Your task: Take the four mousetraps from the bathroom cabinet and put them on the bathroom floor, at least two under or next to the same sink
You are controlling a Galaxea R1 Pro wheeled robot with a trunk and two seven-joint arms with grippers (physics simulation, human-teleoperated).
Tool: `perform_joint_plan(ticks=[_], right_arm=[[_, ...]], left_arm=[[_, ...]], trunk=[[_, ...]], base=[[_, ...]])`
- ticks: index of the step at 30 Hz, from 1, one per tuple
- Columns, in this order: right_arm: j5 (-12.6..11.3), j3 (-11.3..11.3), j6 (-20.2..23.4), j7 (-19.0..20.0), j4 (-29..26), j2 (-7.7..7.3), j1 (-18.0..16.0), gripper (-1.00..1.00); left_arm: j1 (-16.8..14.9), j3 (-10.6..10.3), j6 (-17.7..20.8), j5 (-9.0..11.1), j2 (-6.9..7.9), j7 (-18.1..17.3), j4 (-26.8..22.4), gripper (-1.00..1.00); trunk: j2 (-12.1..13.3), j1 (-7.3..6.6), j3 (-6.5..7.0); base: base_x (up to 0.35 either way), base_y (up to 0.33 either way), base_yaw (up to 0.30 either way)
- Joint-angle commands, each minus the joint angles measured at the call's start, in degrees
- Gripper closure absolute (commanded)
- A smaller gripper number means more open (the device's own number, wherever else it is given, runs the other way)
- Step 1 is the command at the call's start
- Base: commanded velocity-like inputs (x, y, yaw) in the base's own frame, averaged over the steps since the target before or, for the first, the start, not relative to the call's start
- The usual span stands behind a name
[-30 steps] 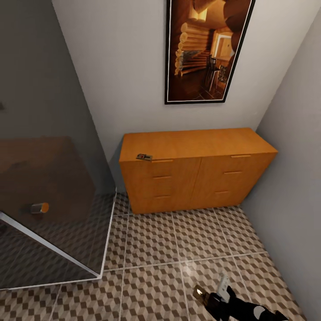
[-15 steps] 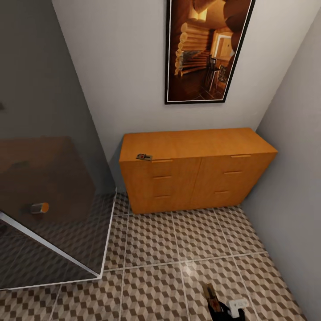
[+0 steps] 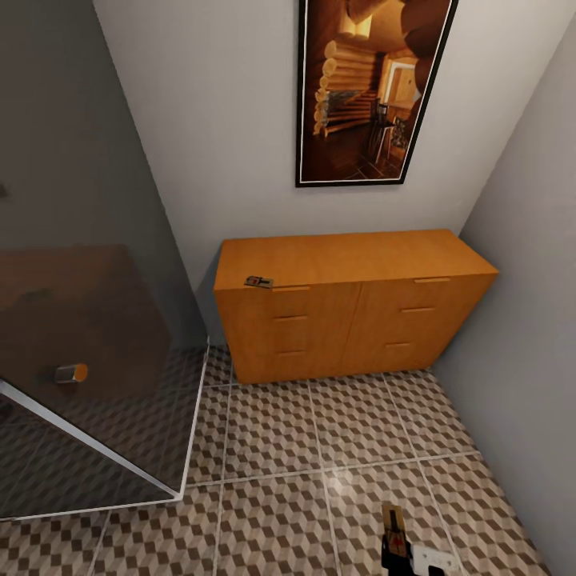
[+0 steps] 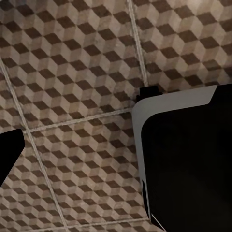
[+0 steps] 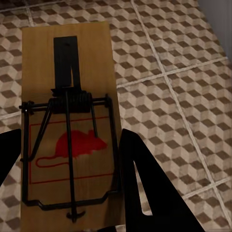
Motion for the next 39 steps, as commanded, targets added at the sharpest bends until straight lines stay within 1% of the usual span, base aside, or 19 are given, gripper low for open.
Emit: perform_joint_plan(ticks=[1,30,39], right_arm=[[-0.6,0.5,-0.2,-0.4,0.0,0.13,0.0,1.0],[-0.4,0.7,-0.3,-0.7,0.0,0.26,0.0,1.0],[-0.4,0.7,-0.3,-0.7,0.0,0.14,0.0,1.0]], left_arm=[[-0.1,-0.5,-0.3,0.4,-0.05,0.0,0.2,-1.0],[0.0,-0.5,-0.5,0.4,0.02,0.1,0.2,-1.0],[-0.1,-0.5,-0.5,0.4,-0.28,0.1,0.1,-1.0]], trunk=[[-0.1,0.03,-0.09],[-0.1,0.03,-0.09],[-0.1,0.03,-0.09]], base=[[0.0,0.0,0.0],[0.0,0.0,0.0],[0.0,0.0,0.0]])
